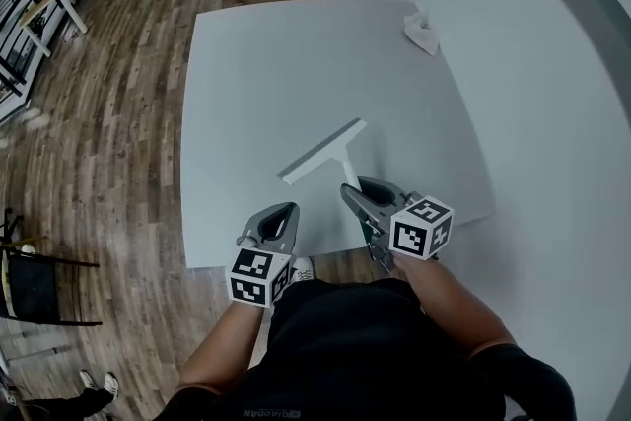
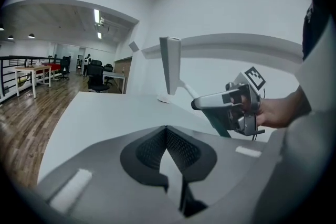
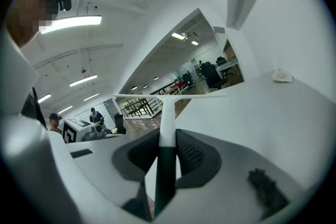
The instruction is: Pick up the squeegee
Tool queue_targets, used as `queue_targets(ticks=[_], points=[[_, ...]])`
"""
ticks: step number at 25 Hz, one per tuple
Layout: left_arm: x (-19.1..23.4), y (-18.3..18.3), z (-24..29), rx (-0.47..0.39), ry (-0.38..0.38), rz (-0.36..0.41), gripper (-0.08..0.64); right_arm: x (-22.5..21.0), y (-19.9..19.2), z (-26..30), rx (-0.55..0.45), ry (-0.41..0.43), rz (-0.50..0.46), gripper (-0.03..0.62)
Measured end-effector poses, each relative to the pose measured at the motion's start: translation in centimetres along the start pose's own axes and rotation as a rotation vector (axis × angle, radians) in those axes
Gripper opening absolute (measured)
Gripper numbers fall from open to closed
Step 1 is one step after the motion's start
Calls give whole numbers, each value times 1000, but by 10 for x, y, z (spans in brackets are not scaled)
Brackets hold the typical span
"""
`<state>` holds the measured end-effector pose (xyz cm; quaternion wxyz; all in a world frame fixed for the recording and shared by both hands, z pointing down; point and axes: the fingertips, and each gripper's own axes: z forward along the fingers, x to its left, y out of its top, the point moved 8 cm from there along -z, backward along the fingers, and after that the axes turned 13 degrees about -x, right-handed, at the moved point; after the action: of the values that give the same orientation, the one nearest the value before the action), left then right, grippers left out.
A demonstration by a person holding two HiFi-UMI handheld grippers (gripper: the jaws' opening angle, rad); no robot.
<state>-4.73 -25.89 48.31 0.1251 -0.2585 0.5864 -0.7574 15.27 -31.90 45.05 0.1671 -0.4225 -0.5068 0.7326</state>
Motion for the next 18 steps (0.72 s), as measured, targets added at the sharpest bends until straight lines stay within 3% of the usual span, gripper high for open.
queue_targets(ticks=[3, 9, 18], points=[[-34, 2, -7, -45, 22, -25, 8, 9, -2, -41, -7, 24, -29, 97], [-111, 1, -33, -98, 18, 23, 8, 29, -7, -112, -45, 55, -100, 97], [-219, -22, -84, -151, 58, -43, 8, 57, -33, -221, -56, 87, -139, 97]])
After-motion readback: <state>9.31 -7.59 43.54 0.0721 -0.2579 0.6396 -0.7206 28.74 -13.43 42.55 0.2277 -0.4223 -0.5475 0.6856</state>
